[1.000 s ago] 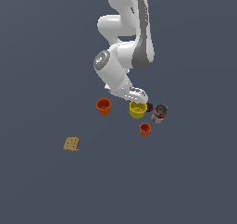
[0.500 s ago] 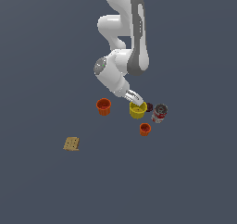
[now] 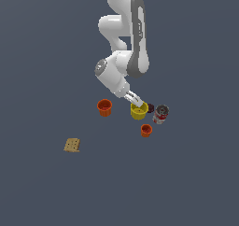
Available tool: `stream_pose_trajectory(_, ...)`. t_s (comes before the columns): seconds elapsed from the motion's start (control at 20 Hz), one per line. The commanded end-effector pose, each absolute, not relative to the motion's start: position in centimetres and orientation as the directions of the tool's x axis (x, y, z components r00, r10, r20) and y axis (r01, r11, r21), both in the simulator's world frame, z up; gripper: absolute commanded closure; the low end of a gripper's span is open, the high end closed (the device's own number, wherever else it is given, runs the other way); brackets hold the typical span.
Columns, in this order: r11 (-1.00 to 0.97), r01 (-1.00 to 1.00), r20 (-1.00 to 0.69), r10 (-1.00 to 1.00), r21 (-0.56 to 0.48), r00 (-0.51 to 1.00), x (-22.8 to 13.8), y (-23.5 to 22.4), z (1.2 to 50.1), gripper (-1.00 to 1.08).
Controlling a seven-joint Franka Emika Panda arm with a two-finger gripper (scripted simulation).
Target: Pick up a designated object from a clutter of objects.
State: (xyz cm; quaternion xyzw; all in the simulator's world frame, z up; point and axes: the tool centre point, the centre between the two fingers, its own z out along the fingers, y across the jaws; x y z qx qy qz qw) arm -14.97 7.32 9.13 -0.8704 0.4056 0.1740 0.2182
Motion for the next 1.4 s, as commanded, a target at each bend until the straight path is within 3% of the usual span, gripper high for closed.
stream_pose_trajectory(0.0, -0.576, -0.782, -0.48, -0.63, -0.239, 0.611, -15.0, 7.4, 9.0, -0.2)
stream_pose_trajectory(0.6, -0.572, -0.785, -0.481, -0.633, -0.237, 0.606, -15.4, 8.9, 6.6, -0.2)
stream_pose_trajectory(0.65, -0.572, -0.785, -0.481, -0.633, -0.237, 0.606, -15.4, 8.9, 6.6, 1.08)
stream_pose_trajectory(1.35, -0.572, -0.785, -0.481, -0.633, -0.238, 0.607, -15.3, 8.7, 6.9, 1.08)
